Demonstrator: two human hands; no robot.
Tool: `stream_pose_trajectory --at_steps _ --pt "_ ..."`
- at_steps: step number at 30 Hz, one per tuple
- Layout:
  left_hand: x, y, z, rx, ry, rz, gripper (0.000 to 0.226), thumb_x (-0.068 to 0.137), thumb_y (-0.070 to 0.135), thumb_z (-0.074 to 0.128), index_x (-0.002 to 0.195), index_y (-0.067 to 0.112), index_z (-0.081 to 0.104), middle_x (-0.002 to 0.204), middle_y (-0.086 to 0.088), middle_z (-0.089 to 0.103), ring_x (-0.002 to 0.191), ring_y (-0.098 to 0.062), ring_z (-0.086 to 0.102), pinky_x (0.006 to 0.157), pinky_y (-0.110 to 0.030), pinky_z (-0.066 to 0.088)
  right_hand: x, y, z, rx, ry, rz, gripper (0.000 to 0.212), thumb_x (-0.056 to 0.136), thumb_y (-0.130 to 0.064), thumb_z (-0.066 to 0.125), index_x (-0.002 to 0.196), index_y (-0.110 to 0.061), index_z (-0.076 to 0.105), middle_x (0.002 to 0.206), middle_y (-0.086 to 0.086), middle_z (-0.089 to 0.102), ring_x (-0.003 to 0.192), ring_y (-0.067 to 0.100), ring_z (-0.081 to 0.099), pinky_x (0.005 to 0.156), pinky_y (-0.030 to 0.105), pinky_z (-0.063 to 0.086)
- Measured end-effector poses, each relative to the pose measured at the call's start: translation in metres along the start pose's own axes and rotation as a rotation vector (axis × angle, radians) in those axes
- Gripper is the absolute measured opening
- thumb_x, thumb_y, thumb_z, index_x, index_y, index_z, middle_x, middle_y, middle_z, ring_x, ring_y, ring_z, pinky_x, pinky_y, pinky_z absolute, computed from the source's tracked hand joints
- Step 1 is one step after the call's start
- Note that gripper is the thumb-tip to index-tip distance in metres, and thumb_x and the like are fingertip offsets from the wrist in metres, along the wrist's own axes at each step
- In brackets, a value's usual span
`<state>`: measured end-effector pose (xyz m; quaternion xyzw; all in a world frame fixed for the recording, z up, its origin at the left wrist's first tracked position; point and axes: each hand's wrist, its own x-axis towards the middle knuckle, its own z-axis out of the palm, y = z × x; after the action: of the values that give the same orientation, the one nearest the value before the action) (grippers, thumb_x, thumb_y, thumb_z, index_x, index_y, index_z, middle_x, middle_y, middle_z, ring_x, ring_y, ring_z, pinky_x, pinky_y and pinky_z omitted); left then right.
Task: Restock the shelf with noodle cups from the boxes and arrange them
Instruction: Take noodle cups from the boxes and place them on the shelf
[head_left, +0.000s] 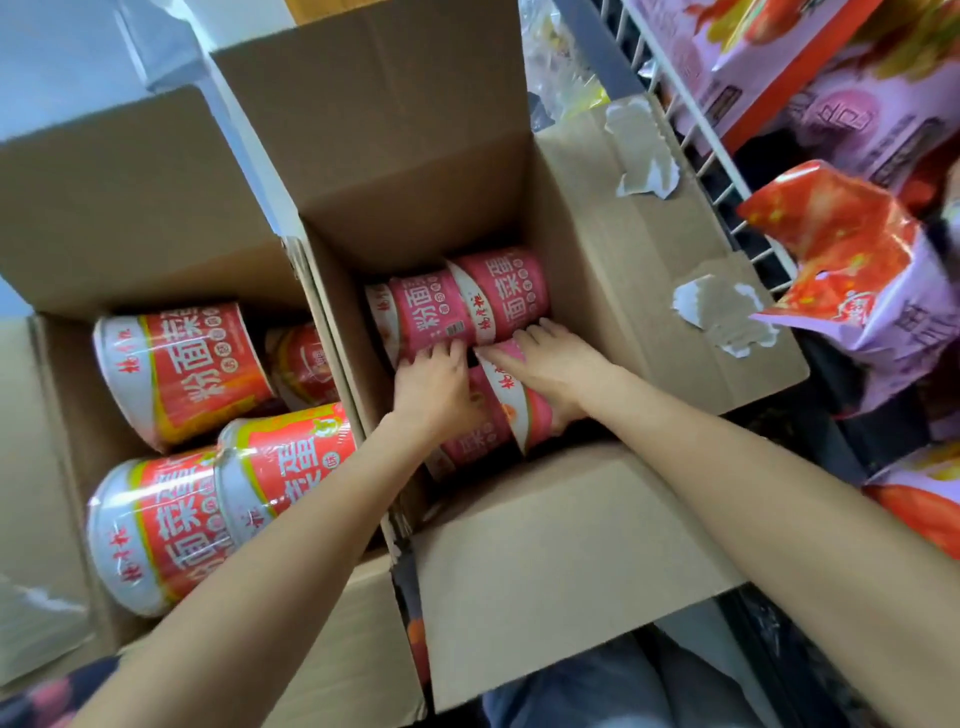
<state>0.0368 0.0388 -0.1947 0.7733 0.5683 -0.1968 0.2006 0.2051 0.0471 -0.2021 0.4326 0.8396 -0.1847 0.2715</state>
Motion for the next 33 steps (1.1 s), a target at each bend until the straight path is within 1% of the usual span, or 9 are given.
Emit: stream_pose_trajectory --at_steps 2,4,8,11,15,18,22,29,33 --pt "-0.012 -0.007 -0.013 0.085 0.126 0.042 0.069 0.081 0.050 0.065 0.133 0.012 0.040 0.130 -0.007 0.052 0.120 -0.027 0.049 0.095 -0.038 0.040 -0.021 0.001 -0.012 -0.081 0.185 -0.003 0.129 0.054 -0.041 0.086 0.152 -0.025 0.004 0.131 0.018 0.043 0.119 0.034 0.044 0.108 0.044 0.030" --pt "-0.023 -0.014 -0.020 0.148 0.132 0.058 0.061 0.083 0.049 0.063 0.127 0.012 0.045 0.125 -0.007 0.055 0.117 -0.028 0.050 0.092 -0.037 0.040 -0.046 0.004 -0.028 -0.072 0.388 0.007 0.136 0.038 -0.041 0.091 0.149 -0.023 0.014 0.128 0.020 0.046 0.115 0.036 0.047 0.105 0.047 0.032" --pt "-0.018 -0.003 -0.008 0.165 -0.063 0.077 0.067 0.081 0.045 0.065 0.134 0.010 0.040 0.130 -0.011 0.050 0.122 -0.030 0.046 0.095 -0.039 0.041 -0.082 0.005 -0.060 0.023 0.744 0.102 0.122 0.045 -0.037 0.090 0.146 -0.022 0.023 0.136 0.025 0.044 0.126 0.041 0.042 0.108 0.057 0.028" --pt "0.002 0.012 0.009 0.160 -0.122 0.082 0.079 0.083 0.039 0.066 0.145 0.011 0.026 0.140 -0.014 0.041 0.129 -0.031 0.040 0.101 -0.040 0.038 -0.086 0.003 -0.071 0.170 0.861 0.204 0.114 0.056 -0.052 0.082 0.145 -0.024 0.016 0.143 0.024 0.038 0.134 0.040 0.035 0.110 0.063 0.024" --pt "0.017 0.018 0.040 0.150 -0.210 -0.042 0.106 0.077 0.044 0.072 0.152 0.015 0.001 0.148 -0.019 0.027 0.134 -0.036 0.032 0.107 -0.046 0.031 -0.081 0.005 -0.071 0.451 1.046 0.275 0.107 0.060 -0.064 0.066 0.143 -0.021 0.015 0.145 0.023 0.036 0.134 0.037 0.036 0.106 0.059 0.033" --pt "0.016 0.017 0.055 0.205 -0.277 -0.078 0.107 0.081 0.034 0.070 0.151 0.018 -0.009 0.151 -0.025 0.017 0.135 -0.043 0.026 0.109 -0.052 0.026 -0.083 0.006 -0.066 0.624 1.114 0.299 0.113 0.059 -0.062 0.073 0.144 -0.013 0.019 0.147 0.022 0.035 0.135 0.032 0.034 0.110 0.051 0.033" --pt "0.013 0.021 0.048 0.238 -0.235 -0.070 0.101 0.079 0.027 0.072 0.151 0.018 0.002 0.142 -0.023 0.031 0.128 -0.041 0.035 0.104 -0.055 0.032 -0.095 0.006 -0.068 0.787 1.148 0.317 0.118 0.058 -0.060 0.080 0.146 -0.002 0.025 0.146 0.020 0.035 0.136 0.025 0.029 0.113 0.037 0.029" --pt "-0.008 0.020 0.014 0.142 -0.185 0.025 0.112 0.062 0.043 0.082 0.149 0.026 0.012 0.140 -0.018 0.026 0.135 -0.041 0.017 0.102 -0.069 0.029 -0.126 0.017 -0.077 0.870 1.244 0.401 0.121 0.056 -0.060 0.080 0.146 0.000 0.025 0.149 0.016 0.034 0.139 0.029 0.031 0.114 0.039 0.030" --pt "-0.029 0.023 -0.023 0.178 -0.063 0.118 0.115 0.060 0.049 0.080 0.149 0.027 0.011 0.140 -0.017 0.028 0.131 -0.038 0.022 0.102 -0.057 0.036 -0.141 0.013 -0.081 0.902 1.259 0.419 0.122 0.054 -0.056 0.081 0.147 -0.003 0.024 0.149 0.014 0.033 0.140 0.027 0.031 0.114 0.028 0.026"
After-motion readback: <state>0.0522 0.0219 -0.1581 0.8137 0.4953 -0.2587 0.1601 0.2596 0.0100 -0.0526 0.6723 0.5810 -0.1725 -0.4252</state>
